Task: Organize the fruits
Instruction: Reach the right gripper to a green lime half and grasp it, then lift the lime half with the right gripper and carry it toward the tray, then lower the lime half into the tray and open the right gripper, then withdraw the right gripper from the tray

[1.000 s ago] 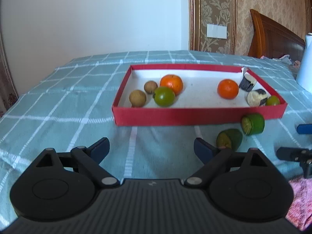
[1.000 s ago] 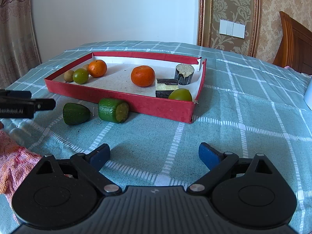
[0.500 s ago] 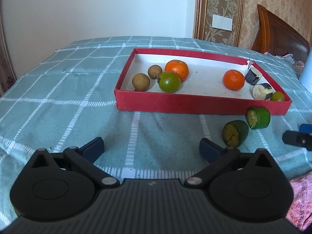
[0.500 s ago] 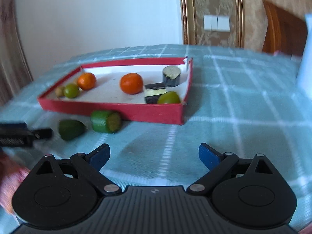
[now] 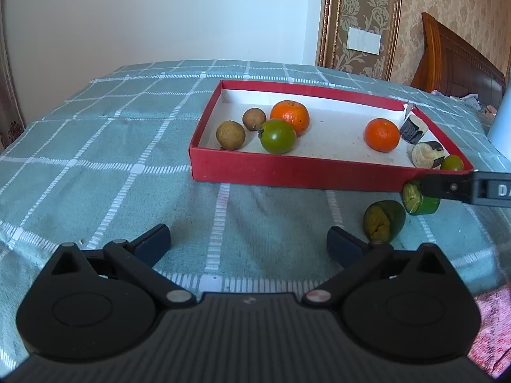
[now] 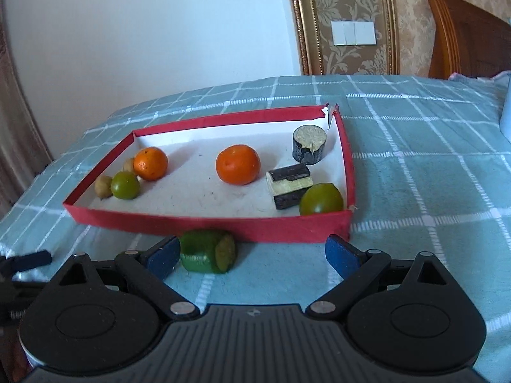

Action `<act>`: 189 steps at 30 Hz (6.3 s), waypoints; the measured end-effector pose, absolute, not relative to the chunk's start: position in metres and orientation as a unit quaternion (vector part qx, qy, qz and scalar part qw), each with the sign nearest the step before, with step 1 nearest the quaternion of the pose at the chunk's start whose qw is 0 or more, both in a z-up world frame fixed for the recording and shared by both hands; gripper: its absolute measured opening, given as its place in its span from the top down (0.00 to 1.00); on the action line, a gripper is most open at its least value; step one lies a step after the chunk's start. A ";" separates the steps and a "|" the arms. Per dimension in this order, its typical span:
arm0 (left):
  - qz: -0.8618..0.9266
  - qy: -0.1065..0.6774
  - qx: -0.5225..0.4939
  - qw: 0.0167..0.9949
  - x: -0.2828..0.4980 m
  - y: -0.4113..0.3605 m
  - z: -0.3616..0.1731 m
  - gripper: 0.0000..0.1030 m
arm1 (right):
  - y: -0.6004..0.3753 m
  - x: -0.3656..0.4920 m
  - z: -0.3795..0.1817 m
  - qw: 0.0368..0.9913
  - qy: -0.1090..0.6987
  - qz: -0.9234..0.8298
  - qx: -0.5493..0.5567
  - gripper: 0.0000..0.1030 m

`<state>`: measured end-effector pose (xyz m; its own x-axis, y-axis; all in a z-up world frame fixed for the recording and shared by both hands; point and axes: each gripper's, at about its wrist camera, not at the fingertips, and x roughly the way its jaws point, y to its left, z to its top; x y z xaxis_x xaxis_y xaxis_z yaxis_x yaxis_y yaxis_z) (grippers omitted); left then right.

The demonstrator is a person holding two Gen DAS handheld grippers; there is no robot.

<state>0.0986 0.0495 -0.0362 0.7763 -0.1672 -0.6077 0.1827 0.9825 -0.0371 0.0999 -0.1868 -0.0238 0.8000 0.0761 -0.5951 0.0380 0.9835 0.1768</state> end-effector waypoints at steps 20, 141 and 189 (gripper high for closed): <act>-0.096 0.319 0.004 0.943 0.098 0.052 -0.036 0.00 | -0.166 0.110 -0.032 0.945 0.321 0.004 0.058 0.42; -0.106 0.311 -0.028 0.944 0.097 0.060 -0.036 0.00 | -0.131 0.124 -0.002 0.969 0.199 0.019 -0.144 0.74; -0.109 0.285 -0.045 0.951 0.085 0.057 -0.033 0.00 | -0.198 0.076 -0.008 0.976 0.211 -0.029 -0.042 0.12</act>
<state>0.0849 0.0575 -0.0329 0.8141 -0.2331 -0.5320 0.1819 0.9722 -0.1476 0.0760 -0.1977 -0.0085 0.9089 -0.0743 -0.4103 0.0386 0.9948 -0.0945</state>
